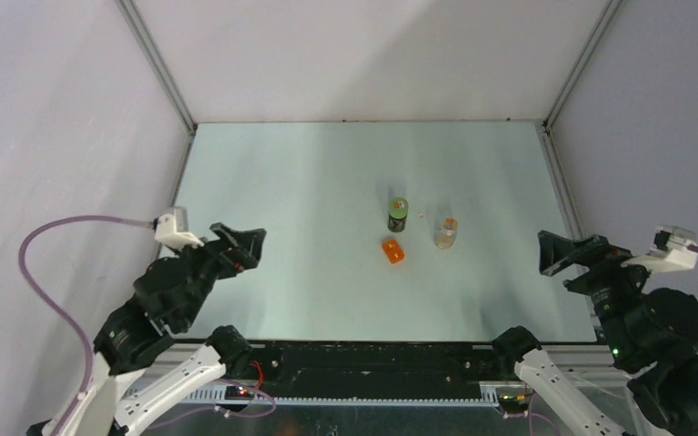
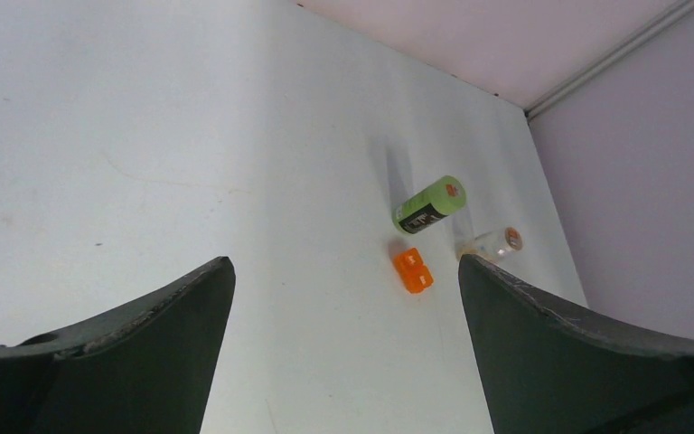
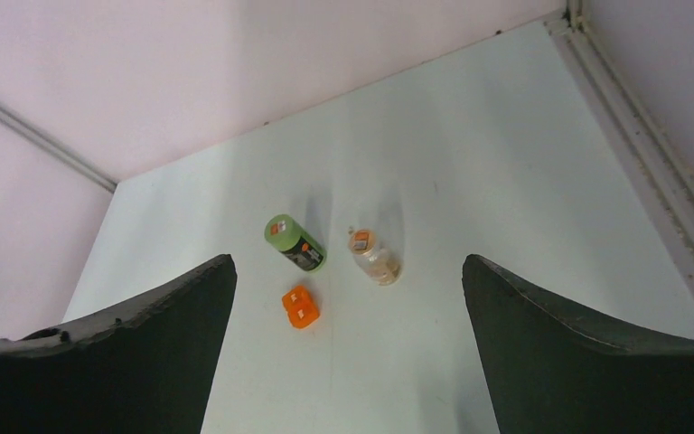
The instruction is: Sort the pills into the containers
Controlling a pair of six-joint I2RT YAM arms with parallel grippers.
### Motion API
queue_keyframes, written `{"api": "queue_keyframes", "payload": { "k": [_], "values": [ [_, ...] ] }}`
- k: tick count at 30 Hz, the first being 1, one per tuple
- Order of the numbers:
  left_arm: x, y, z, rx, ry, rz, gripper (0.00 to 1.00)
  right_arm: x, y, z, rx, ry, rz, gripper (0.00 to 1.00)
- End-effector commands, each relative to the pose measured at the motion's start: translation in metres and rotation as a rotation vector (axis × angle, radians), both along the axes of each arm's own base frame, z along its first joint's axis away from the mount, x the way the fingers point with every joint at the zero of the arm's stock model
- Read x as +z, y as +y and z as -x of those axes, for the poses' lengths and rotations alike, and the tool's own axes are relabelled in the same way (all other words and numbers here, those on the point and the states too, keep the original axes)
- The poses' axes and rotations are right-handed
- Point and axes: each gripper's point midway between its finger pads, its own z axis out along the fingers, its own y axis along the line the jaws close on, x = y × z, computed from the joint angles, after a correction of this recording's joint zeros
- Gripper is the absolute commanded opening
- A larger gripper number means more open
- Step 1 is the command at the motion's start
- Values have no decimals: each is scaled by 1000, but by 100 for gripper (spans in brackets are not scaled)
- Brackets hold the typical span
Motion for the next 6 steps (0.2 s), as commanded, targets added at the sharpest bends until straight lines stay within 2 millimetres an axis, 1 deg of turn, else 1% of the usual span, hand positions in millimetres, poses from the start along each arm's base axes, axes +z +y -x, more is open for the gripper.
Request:
{"api": "queue_keyframes", "payload": {
  "k": [1,6],
  "values": [
    [-18,33,13,61,19,-117,99,9,-22,15,-71,-45,1,99],
    [-17,47,25,78,0,-89,99,3,-20,13,-67,-18,12,99]
  ]
}}
